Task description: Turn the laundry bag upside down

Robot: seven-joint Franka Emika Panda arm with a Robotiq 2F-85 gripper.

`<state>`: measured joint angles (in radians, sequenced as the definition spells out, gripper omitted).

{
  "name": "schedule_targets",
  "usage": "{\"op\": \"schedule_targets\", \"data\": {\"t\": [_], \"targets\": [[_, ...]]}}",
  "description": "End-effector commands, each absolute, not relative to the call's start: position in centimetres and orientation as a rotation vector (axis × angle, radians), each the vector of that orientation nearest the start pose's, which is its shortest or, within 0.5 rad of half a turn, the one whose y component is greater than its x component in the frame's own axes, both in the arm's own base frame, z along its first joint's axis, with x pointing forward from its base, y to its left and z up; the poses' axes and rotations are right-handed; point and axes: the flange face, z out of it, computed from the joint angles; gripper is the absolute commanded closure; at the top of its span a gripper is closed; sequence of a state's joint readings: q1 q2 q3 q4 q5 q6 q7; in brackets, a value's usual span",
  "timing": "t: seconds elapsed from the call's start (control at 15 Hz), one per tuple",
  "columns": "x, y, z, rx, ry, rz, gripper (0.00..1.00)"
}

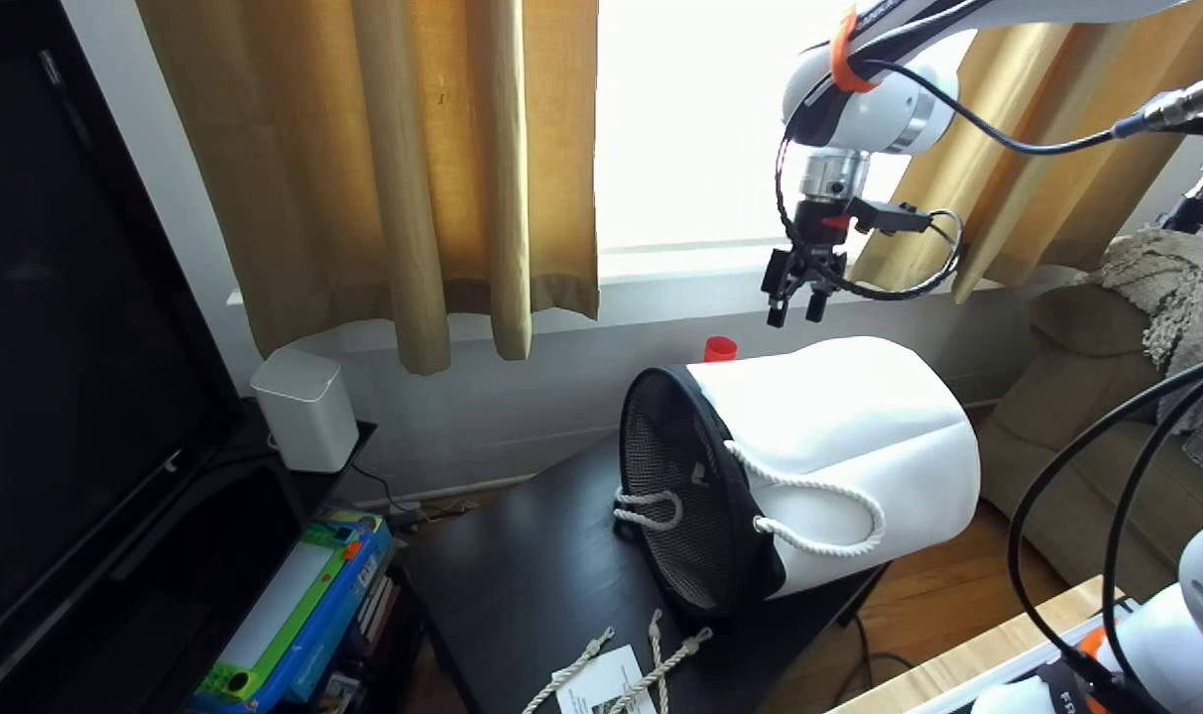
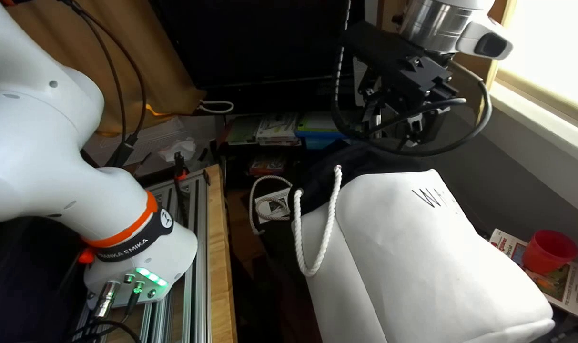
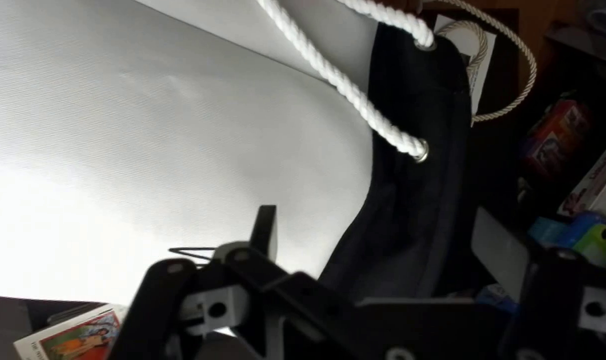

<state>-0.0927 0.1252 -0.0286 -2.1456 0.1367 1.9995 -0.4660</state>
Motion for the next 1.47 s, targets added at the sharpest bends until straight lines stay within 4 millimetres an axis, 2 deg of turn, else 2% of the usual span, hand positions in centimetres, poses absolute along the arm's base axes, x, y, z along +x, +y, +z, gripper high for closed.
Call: {"op": "schedule_targets", "data": {"t": [0.0,0.07,0.13,0.27,0.53,0.67,0.87,1.07,1.2,1.4], "targets": [[50.0,-12.7,35.8,-2.941,-0.281,0.257,0.0],[49.8,-14.5,36.0,-2.945,-0.212,0.229,0.0],[51.0,-12.2,35.4,-2.943,-0.267,0.246,0.0],[50.2,-15.0,36.1,-2.949,-0.208,0.218,0.0],[50.4,-15.0,35.6,-2.943,-0.193,0.242,0.0],[50.6,-17.0,34.8,-2.97,-0.119,0.256,0.0],[50.1,-22.2,33.4,-2.981,0.009,0.289,0.0],[49.7,-26.2,31.8,-2.971,0.126,0.293,0.0],[50.0,-28.3,30.8,-2.963,0.17,0.29,0.0],[50.7,-29.5,29.5,-2.941,0.214,0.289,0.0]]}}
